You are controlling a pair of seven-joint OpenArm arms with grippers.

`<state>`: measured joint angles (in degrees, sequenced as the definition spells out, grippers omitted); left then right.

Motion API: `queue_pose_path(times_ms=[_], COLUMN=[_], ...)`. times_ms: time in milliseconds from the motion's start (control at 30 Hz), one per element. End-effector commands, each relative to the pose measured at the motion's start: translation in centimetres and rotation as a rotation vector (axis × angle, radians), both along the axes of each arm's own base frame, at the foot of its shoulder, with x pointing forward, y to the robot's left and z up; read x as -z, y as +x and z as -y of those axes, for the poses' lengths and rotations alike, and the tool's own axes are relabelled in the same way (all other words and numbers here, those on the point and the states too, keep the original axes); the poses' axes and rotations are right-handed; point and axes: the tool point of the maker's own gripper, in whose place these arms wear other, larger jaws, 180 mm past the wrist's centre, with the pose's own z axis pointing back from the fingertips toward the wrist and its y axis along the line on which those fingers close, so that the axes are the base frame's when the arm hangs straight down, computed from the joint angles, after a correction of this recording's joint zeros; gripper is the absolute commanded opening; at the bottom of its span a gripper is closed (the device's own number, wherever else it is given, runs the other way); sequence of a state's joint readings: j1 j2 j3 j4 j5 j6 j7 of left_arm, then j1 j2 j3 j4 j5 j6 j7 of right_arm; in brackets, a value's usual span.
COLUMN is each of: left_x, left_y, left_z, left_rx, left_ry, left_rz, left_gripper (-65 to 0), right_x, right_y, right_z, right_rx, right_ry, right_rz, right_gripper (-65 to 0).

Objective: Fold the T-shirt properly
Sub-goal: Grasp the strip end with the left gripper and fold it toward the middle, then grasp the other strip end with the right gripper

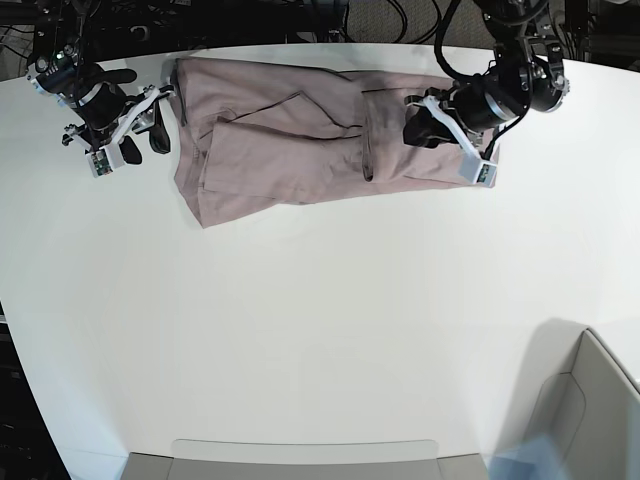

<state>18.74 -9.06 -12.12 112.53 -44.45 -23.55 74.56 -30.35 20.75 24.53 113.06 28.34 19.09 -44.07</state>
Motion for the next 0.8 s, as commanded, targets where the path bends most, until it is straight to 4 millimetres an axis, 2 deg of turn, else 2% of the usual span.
queue_pose_path(times_ms=[0,100,200,267,367,467,633,767], left_x=[-0.8,-1.0,-0.9,-0.9,-0.8,-0.6,-0.6,-0.6], left_y=[0.7,0.9,0.4,0.3,0.2,-0.2,-0.2,-0.2], left_z=[-1.5,-4.7,-6.9,-7.3,-7.1,-7.1,-7.1,-7.1], left_rx=[-0.019,-0.095,-0.156,-0.166,-0.164,-0.164,-0.163,-0.164], left_ry=[0.026,0.071,0.1,0.104,0.101,0.102,0.1,0.099], left_rz=[0.038,0.043,0.034,0.034,0.03,0.019,0.019,0.02], left_gripper=[-52.2,-53.6,-57.3,-58.8,-59.9,-59.9,-59.9,-59.9], right_x=[-1.0,-1.3,-1.6,-2.0,-1.7,-0.3,2.3,3.6], right_y=[0.7,1.1,1.4,1.2,0.4,0.1,-0.3,-0.3], right_z=[0.4,1.8,2.8,3.1,2.3,1.5,-1.6,-2.5], right_rx=[0.004,0.066,0.13,0.098,0.014,-0.002,-0.052,-0.033], right_ry=[0.001,0.052,0.263,0.355,0.455,0.498,0.556,0.595], right_rz=[0.042,0.051,0.057,0.064,0.056,0.016,-0.077,-0.106], right_gripper=[-36.2,-36.2,-36.2,-36.2,-36.2,-36.2,-36.2,-36.2])
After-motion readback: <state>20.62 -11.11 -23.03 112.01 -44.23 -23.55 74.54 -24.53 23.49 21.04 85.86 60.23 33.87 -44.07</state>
